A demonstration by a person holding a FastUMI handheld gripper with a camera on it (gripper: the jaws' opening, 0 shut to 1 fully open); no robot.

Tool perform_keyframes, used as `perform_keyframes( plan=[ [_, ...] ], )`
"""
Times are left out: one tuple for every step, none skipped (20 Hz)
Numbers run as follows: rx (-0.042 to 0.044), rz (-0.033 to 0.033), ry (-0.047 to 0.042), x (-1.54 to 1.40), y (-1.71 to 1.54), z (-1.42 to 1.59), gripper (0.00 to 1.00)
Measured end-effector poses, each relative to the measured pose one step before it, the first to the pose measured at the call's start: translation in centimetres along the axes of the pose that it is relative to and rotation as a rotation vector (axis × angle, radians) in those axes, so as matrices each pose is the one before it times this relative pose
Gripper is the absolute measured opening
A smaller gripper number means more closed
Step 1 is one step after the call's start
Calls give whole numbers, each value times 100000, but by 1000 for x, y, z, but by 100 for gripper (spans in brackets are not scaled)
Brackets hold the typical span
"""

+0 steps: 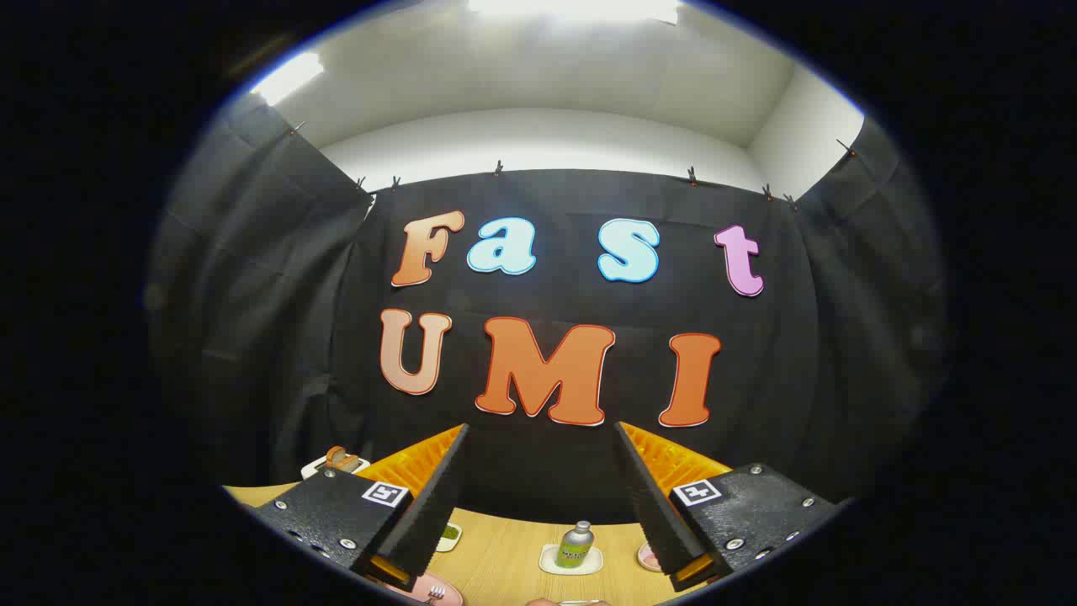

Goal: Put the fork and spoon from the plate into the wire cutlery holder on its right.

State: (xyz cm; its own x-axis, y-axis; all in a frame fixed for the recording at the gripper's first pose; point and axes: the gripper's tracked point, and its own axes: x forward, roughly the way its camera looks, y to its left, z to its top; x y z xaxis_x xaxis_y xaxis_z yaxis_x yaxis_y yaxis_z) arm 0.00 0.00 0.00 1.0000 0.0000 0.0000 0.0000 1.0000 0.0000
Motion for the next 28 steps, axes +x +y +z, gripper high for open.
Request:
perform_keyframes(
  plan=[
    [-658, -768, 216, -195, -348, -100, 98],
    [-820, -366, 239, -186, -187, -117, 98],
    [-660, -260, 873, -31, -128, -255, 98],
    [-239, -132, 962, -59, -63, -292, 98],
    [100, -260, 572, -87, -130, -208, 98],
    [349, -96, 232, -199, -153, -113, 99],
    [207, 11, 26, -8, 159, 19, 98],
    [280, 259, -299, -161, 140, 2, 98],
    [298, 560, -597, -146, 117, 41, 98],
    [118, 179, -282, -97, 102, 71, 98],
    [99, 109, 12, 27, 122, -37, 98],
    [-2, 75, 440, 33, 188, -148, 98],
    [82, 263, 891, -34, 220, -422, 98],
    [156, 601, 1274, 19, 352, -438, 98],
    [473, 711, 1265, 22, 471, -533, 98],
    [515, 577, 1591, -1, 368, -539, 99],
    [453, 593, 2006, -29, 530, -756, 98],
    [313, 1144, 2452, 98, 594, -843, 98],
    [207, 1321, 2561, 121, 741, -1005, 98],
    [121, 1413, 2479, 56, 750, -782, 98],
    [135, 1416, 2779, 86, 735, -933, 97],
    [204, 1438, 2559, 107, 777, -1005, 97],
    [163, 1334, 2977, 149, 843, -1031, 97],
    [218, 1552, 3094, 138, 746, -1016, 97],
    [231, 1498, 3204, 291, 945, -1081, 97],
    [405, 1454, 3031, 173, 740, -954, 96],
    [395, 1304, 2940, 99, 805, -1048, 96],
    [324, 1008, 3063, 280, 684, -1080, 95]
  ],
)
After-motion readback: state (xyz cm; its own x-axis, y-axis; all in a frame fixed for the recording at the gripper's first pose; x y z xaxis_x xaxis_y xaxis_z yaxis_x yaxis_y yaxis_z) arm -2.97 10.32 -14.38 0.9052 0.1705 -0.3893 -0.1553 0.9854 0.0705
